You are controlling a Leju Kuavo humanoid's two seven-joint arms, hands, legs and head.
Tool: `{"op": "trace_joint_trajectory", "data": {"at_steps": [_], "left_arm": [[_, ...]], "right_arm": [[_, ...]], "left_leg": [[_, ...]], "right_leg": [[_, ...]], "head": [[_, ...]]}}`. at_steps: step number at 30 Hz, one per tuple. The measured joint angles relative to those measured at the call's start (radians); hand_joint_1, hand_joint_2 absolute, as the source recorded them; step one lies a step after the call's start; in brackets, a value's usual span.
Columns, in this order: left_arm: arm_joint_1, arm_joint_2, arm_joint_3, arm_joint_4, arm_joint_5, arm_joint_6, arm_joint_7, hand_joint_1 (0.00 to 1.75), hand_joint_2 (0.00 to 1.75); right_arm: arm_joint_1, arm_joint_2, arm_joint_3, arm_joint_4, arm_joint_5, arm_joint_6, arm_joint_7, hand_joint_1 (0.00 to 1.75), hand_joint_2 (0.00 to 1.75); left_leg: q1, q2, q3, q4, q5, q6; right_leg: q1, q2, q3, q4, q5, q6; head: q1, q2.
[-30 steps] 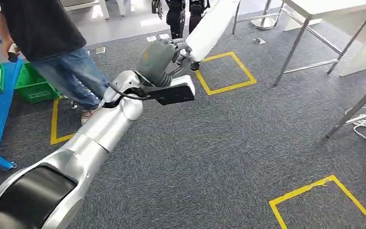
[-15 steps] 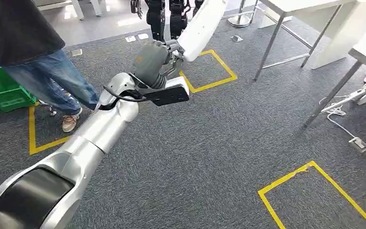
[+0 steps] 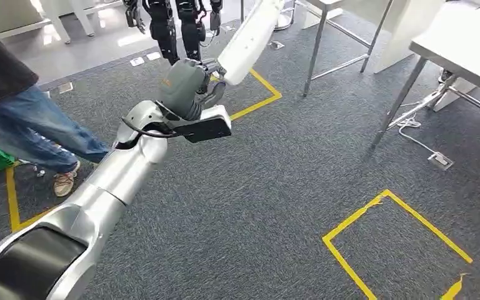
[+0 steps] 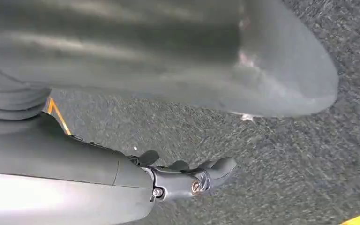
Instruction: Take the parts from the cabinet and place them on the table.
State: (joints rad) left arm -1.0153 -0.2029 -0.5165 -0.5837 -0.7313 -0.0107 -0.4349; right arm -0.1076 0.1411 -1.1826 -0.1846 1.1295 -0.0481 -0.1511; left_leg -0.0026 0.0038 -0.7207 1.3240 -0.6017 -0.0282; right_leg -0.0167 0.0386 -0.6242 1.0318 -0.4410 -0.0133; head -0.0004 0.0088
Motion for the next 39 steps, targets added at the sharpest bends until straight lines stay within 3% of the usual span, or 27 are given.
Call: {"op": "trace_joint_trajectory", "data": {"at_steps": [2,3,4,6,8,9,10,11,13,14,15,17,18,19,20,23,24,26,28,29,30,31,33,34,35,38,39], "left_arm": [[0.000,-0.005,0.000,-0.008,0.001,-0.008,0.000,1.75,1.75],[-0.002,-0.008,0.000,-0.013,0.001,-0.011,0.000,1.75,1.75],[-0.005,-0.011,0.000,-0.014,0.001,-0.016,-0.001,1.75,1.75],[-0.008,-0.028,0.000,-0.014,0.001,-0.026,-0.002,1.75,1.75],[-0.010,-0.057,0.000,-0.014,0.001,-0.028,-0.001,1.75,1.75],[-0.013,-0.074,0.000,-0.014,0.001,-0.028,0.000,1.75,1.75],[-0.016,-0.085,0.000,-0.014,0.001,-0.028,0.000,1.75,1.75],[-0.021,-0.090,0.000,-0.013,0.001,-0.028,0.001,1.75,1.75],[-0.022,-0.098,0.000,-0.009,0.001,-0.032,0.000,1.75,1.75],[-0.022,-0.103,0.000,-0.005,0.001,-0.037,-0.002,1.75,1.75],[-0.022,-0.113,0.000,0.000,0.001,-0.037,-0.002,1.75,1.75],[-0.024,-0.131,0.000,0.006,0.006,-0.040,-0.003,1.75,1.75],[-0.028,-0.137,0.000,0.008,0.014,-0.040,-0.002,1.75,1.75],[-0.032,-0.145,-0.001,0.010,0.028,-0.043,-0.003,1.75,1.75],[-0.036,-0.146,-0.003,0.011,0.044,-0.045,-0.003,1.75,1.75],[-0.037,-0.165,-0.023,0.013,0.085,-0.049,0.000,1.75,1.75],[-0.038,-0.170,-0.032,0.010,0.105,-0.051,0.010,1.75,1.75],[-0.041,-0.169,-0.056,0.009,0.130,-0.051,0.019,1.75,1.75],[-0.035,-0.166,-0.074,0.010,0.140,-0.051,0.027,1.75,1.75],[-0.032,-0.164,-0.083,0.010,0.143,-0.051,0.029,1.75,1.75],[-0.030,-0.164,-0.092,0.011,0.145,-0.051,0.030,1.75,1.75],[-0.030,-0.165,-0.097,0.011,0.149,-0.051,0.031,1.75,1.75],[-0.035,-0.166,-0.114,0.009,0.176,-0.050,0.037,1.75,1.75],[-0.038,-0.166,-0.130,0.007,0.200,-0.046,0.044,1.75,1.75],[-0.040,-0.167,-0.150,0.003,0.223,-0.039,0.053,1.75,1.75],[-0.056,-0.172,-0.232,-0.007,0.321,-0.016,0.084,1.75,1.75],[-0.065,-0.174,-0.255,-0.011,0.342,-0.013,0.090,1.75,1.75]], "right_arm": [[0.001,0.000,0.000,0.000,-0.004,0.000,0.000,0.00,0.00],[0.001,0.002,0.000,0.000,-0.006,0.001,0.000,0.00,0.00],[0.001,0.002,0.000,0.000,-0.008,0.002,0.002,0.00,0.00],[0.002,0.002,0.000,0.000,-0.017,0.003,0.006,0.00,0.00],[0.010,0.002,0.000,0.000,-0.022,0.003,0.006,0.00,0.00],[0.011,-0.001,-0.001,0.000,-0.027,0.003,0.005,0.00,0.00],[0.011,0.000,-0.001,0.000,-0.028,0.003,0.005,0.00,0.00],[0.008,0.000,-0.001,0.000,-0.028,0.003,0.005,0.00,0.00],[0.006,-0.001,-0.002,0.000,-0.033,0.002,0.004,0.00,0.00],[0.007,-0.001,-0.003,0.000,-0.039,-0.001,0.004,0.00,0.00],[0.009,-0.001,-0.008,0.000,-0.045,-0.006,0.004,0.00,0.00],[0.010,-0.002,-0.013,0.000,-0.051,-0.013,0.004,0.00,0.00],[0.009,-0.003,-0.013,0.000,-0.052,-0.016,0.003,0.00,0.00],[0.006,-0.003,-0.014,0.000,-0.054,-0.017,0.001,0.00,0.00],[0.004,-0.003,-0.015,0.000,-0.056,-0.019,0.001,0.00,0.00],[0.008,-0.003,-0.019,0.000,-0.058,-0.023,0.001,0.00,0.00],[0.009,-0.003,-0.019,0.000,-0.058,-0.025,0.002,0.00,0.00],[0.007,-0.003,-0.019,0.000,-0.058,-0.027,0.002,0.00,0.00],[0.006,-0.003,-0.019,0.000,-0.058,-0.027,0.002,0.00,0.00],[0.007,-0.003,-0.020,0.000,-0.058,-0.027,0.002,0.00,0.00],[0.009,-0.003,-0.020,0.000,-0.058,-0.027,0.002,0.00,0.00],[0.009,-0.003,-0.021,0.000,-0.058,-0.027,0.003,0.00,0.00],[0.009,-0.003,-0.021,0.000,-0.057,-0.029,0.003,0.00,0.00],[0.009,-0.003,-0.021,0.000,-0.058,-0.031,-0.001,0.00,0.00],[0.007,-0.003,-0.022,0.000,-0.058,-0.032,-0.004,0.00,0.00],[0.013,-0.003,-0.026,0.000,-0.061,-0.036,-0.011,0.00,0.00],[0.015,-0.004,-0.027,0.000,-0.064,-0.037,-0.011,0.00,0.00]], "left_leg": [[0.003,-0.010,0.071,-0.153,0.090,0.006],[0.005,-0.035,0.113,-0.242,0.129,0.009],[0.007,-0.073,0.131,-0.277,0.115,0.011],[0.004,-0.060,0.132,-0.282,0.120,0.016],[0.002,-0.044,0.133,-0.291,0.128,0.032],[0.009,-0.030,0.137,-0.301,0.135,0.043],[0.008,-0.023,0.138,-0.306,0.137,0.049],[0.007,-0.013,0.137,-0.307,0.139,0.053],[0.002,0.012,0.136,-0.306,0.137,0.056],[0.001,0.023,0.135,-0.305,0.136,0.057],[0.000,0.032,0.135,-0.304,0.136,0.057],[0.000,0.050,0.135,-0.300,0.133,0.056],[0.000,0.058,0.135,-0.296,0.130,0.054],[-0.006,0.065,0.133,-0.293,0.126,0.048],[-0.012,0.070,0.132,-0.290,0.122,0.042],[-0.011,0.090,0.139,-0.295,0.120,0.030],[-0.012,0.092,0.133,-0.291,0.114,0.024],[-0.004,0.023,0.102,-0.204,0.057,0.012],[0.001,0.005,0.028,-0.044,-0.013,0.005],[0.002,0.003,0.002,0.008,-0.025,0.003],[0.002,0.002,-0.002,0.013,-0.014,0.003],[0.003,0.001,0.016,-0.031,0.021,0.006],[0.006,-0.018,0.098,-0.199,0.109,0.012],[0.009,-0.062,0.128,-0.271,0.125,0.015],[0.009,-0.080,0.141,-0.287,0.117,0.015],[-0.001,-0.056,0.134,-0.286,0.123,0.032],[0.007,-0.044,0.136,-0.297,0.131,0.043]], "right_leg": [[0.000,0.022,0.000,0.003,0.000,0.001],[-0.001,0.032,0.000,0.004,-0.001,0.004],[0.003,0.040,-0.005,0.006,0.000,0.012],[-0.002,0.056,-0.012,0.002,0.008,0.028],[-0.005,0.073,-0.013,-0.008,0.015,0.044],[-0.008,0.062,-0.019,-0.002,0.009,0.046],[0.001,0.018,-0.033,0.031,-0.017,0.048],[0.001,-0.006,-0.065,0.096,-0.052,0.052],[0.000,-0.025,-0.140,0.258,-0.115,0.058],[0.000,-0.027,-0.160,0.301,-0.123,0.059],[0.000,-0.029,-0.155,0.290,-0.107,0.059],[0.000,-0.041,-0.078,0.149,-0.037,0.058],[0.001,-0.063,-0.024,0.053,-0.002,0.055],[0.009,-0.102,0.002,-0.005,-0.013,0.050],[0.010,-0.086,0.006,-0.007,-0.004,0.037],[0.013,-0.064,0.001,-0.005,-0.004,0.024],[0.002,-0.056,0.007,-0.013,0.002,0.015],[-0.002,-0.045,0.007,-0.014,0.005,0.005],[-0.002,-0.025,0.006,-0.014,0.005,0.003],[-0.001,-0.015,0.006,-0.014,0.005,0.003],[-0.002,-0.005,0.006,-0.013,0.005,0.003],[-0.002,0.007,0.006,-0.012,0.006,0.004],[-0.003,0.030,0.006,-0.008,0.006,0.008],[-0.006,0.037,0.004,-0.006,0.006,0.013],[-0.001,0.045,-0.003,-0.001,0.006,0.022],[-0.012,0.069,-0.010,-0.014,0.018,0.047],[-0.010,0.073,-0.012,-0.014,0.018,0.052]], "head": [[-0.001,0.000],[-0.002,0.000],[-0.002,0.000],[-0.003,0.000],[-0.003,0.000],[-0.003,0.000],[0.007,0.000],[0.014,0.000],[0.015,0.000],[0.015,0.000],[0.015,0.000],[0.015,0.000],[0.016,0.000],[0.018,0.000],[0.016,0.000],[0.012,0.000],[0.013,0.000],[0.007,0.000],[0.003,0.000],[0.003,0.000],[0.003,0.000],[0.002,0.000],[0.001,0.000],[0.000,0.000],[0.001,0.000],[0.000,0.000],[0.000,0.000]]}}
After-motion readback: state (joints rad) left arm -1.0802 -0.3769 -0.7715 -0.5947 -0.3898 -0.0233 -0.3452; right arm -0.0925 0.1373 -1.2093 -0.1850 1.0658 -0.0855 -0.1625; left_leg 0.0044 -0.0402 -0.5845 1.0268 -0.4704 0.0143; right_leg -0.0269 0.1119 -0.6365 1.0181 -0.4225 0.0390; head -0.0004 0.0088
